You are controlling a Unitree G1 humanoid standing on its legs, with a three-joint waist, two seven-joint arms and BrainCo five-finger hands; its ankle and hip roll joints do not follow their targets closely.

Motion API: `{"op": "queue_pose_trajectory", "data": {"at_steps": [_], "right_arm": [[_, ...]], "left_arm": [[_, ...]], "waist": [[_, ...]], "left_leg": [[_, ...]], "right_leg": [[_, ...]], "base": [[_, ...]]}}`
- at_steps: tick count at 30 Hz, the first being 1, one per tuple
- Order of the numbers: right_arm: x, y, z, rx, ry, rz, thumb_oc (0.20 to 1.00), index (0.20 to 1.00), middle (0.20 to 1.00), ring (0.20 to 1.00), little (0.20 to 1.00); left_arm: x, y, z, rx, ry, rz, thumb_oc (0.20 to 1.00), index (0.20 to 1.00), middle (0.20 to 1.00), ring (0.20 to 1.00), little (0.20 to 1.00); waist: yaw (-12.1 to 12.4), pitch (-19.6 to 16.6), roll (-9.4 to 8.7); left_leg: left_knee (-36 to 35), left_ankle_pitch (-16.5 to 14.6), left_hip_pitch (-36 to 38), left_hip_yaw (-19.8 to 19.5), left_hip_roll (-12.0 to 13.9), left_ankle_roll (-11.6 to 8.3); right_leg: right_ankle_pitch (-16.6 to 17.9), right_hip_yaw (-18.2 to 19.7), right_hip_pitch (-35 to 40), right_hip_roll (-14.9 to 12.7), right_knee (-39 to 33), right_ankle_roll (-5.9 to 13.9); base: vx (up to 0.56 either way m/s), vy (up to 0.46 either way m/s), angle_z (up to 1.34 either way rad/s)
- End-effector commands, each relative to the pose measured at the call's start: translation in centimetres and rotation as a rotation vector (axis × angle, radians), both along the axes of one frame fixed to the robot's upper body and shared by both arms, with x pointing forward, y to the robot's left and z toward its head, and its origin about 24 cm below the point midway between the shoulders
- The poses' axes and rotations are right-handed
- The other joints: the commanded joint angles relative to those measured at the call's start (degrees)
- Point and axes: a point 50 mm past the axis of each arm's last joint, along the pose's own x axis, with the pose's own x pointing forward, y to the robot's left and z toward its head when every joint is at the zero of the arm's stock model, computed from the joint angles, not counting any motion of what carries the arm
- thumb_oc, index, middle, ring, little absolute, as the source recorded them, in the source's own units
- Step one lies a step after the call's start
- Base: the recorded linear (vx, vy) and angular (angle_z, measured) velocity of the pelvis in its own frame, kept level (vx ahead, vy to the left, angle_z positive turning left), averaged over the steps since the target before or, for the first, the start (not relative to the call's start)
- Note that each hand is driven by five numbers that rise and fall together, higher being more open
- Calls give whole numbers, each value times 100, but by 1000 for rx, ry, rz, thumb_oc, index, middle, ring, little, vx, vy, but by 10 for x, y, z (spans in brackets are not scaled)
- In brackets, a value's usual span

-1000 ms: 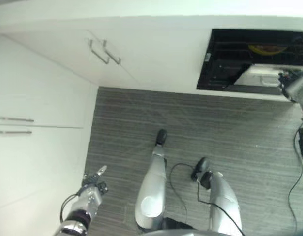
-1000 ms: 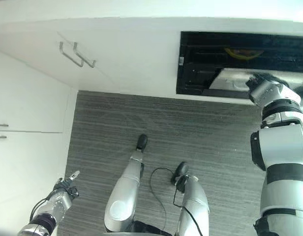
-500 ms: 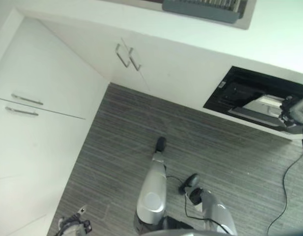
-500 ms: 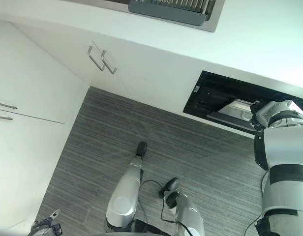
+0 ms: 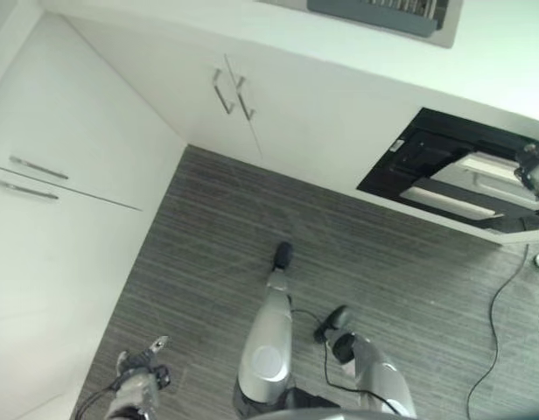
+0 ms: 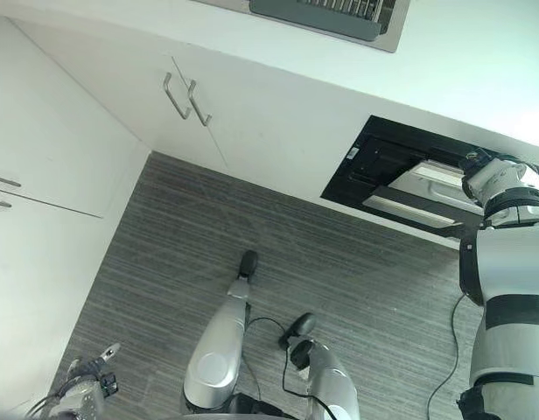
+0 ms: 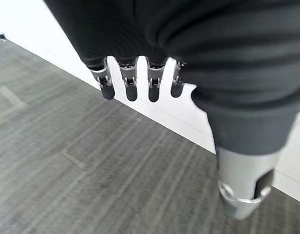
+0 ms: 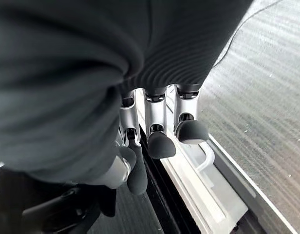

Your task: Place the dishes in the dishwasher.

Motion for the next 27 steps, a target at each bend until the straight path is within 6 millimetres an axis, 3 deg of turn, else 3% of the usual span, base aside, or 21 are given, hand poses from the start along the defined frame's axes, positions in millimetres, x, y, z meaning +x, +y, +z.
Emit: {"op": "queue_pose_trajectory", "data": {"at_steps": [1, 2, 4, 5, 6, 8, 10, 11, 15, 18, 20, 21, 24, 27], "right_arm": [[29, 50, 67, -204, -369, 286, 304, 304, 304, 304, 304], [31, 57, 54, -211, -355, 325, 454, 454, 454, 454, 454], [32, 71, 32, -169, -356, 382, 652, 652, 652, 652, 652], [32, 84, 13, -128, -368, 432, 818, 818, 818, 818, 818], [31, 91, 4, -125, -357, 461, 755, 755, 755, 755, 755], [27, 117, -26, -142, -341, 513, 762, 762, 762, 762, 762], [21, 138, -48, -118, -333, 563, 953, 953, 953, 953, 953], [12, 153, -72, -115, -320, 608, 1000, 1000, 1000, 1000, 1000], [-18, 177, -129, -125, -238, 702, 1000, 1000, 1000, 1000, 1000], [-40, 170, -162, -157, -163, 750, 1000, 1000, 1000, 1000, 1000], [-55, 153, -180, -132, -136, 716, 1000, 1000, 1000, 1000, 1000], [-65, 143, -192, -104, -123, 701, 1000, 1000, 1000, 1000, 1000], [-96, 139, -225, -94, -59, 696, 1000, 1000, 1000, 1000, 1000], [-121, 140, -249, -63, 43, 692, 1000, 1000, 1000, 1000, 1000]], "left_arm": [[-12, 14, 3, 35, 52, -22, 1000, 1000, 1000, 1000, 1000], [-7, 12, 4, 23, 38, -20, 1000, 1000, 1000, 1000, 1000], [4, 7, 6, 5, 18, -27, 1000, 1000, 1000, 1000, 1000], [15, 4, 9, 0, -5, -42, 1000, 1000, 1000, 1000, 1000], [20, 1, 10, -5, -21, -47, 1000, 1000, 1000, 1000, 1000], [40, -11, 14, -24, -80, -63, 1000, 1000, 1000, 1000, 1000], [59, -22, 21, -41, -139, -101, 1000, 1000, 1000, 1000, 1000], [75, -31, 28, -51, -188, -134, 1000, 1000, 1000, 1000, 1000], [119, -60, 55, -132, -353, -248, 1000, 1000, 1000, 1000, 1000], [134, -75, 70, -170, -415, -331, 1000, 1000, 1000, 1000, 1000], [118, -73, 66, -77, -480, -487, 1000, 1000, 1000, 1000, 1000], [100, -68, 61, -119, -528, -520, 1000, 1000, 1000, 1000, 1000], [68, -57, 62, -166, -640, -589, 1000, 1000, 1000, 1000, 1000], [56, -54, 49, -279, -542, -653, 1000, 1000, 1000, 1000, 1000]], "waist": [[58, -702, -634], [-18, -699, -658], [-152, -679, -690], [-276, -654, -701], [-346, -654, -715], [-563, -615, -748], [-735, -588, -757], [-883, -590, -775], [-1276, -679, -806], [-1404, -786, -868], [-1283, -847, -897], [-1221, -852, -876], [-1206, -898, -818], [-1544, -1093, -745]], "left_leg": [[110, -548, -112, 47, -77, -235], [80, -576, -79, 82, -113, -204], [27, -605, -32, 165, -154, -163], [11, -539, -71, 235, -198, -72], [-21, -555, -56, 264, -210, -59], [-22, -637, -31, 382, -277, 19], [19, -698, -8, 492, -304, 67], [63, -771, 16, 568, -333, 110], [177, -955, 134, 787, -405, 213], [480, -1153, 175, 852, -466, 265], [681, -1256, 148, 772, -497, 301], [751, -1323, 214, 772, -499, 328], [736, -1411, 546, 760, -548, 427], [465, -1442, 1065, 503, -762, 573]], "right_leg": [[107, 422, 615, -257, -821, 347], [169, 503, 650, -259, -940, 394], [289, 630, 726, -281, -1156, 468], [488, 716, 727, -309, -1347, 518], [534, 775, 754, -318, -1446, 548], [672, 1011, 791, -384, -1664, 647], [798, 1168, 810, -461, -1816, 719], [896, 1301, 810, -530, -1921, 791], [1248, 1568, 787, -814, -2128, 1006], [1378, 1636, 789, -975, -2030, 1022], [1335, 1561, 846, -990, -1837, 983], [1251, 1489, 894, -979, -1614, 948], [1048, 1443, 1048, -887, -1149, 830], [908, 2085, 929, -405, -1308, 767]], "base": [[-139, 216, -6], [-105, 191, -20], [-153, 248, -26], [-192, 295, -24], [-212, 363, -24], [-114, 318, -26], [-79, 358, -43], [-60, 446, -38], [-5, 430, -27], [31, 231, -15], [22, 122, -7], [69, 136, 6], [171, 105, -1], [284, -41, 25]]}}
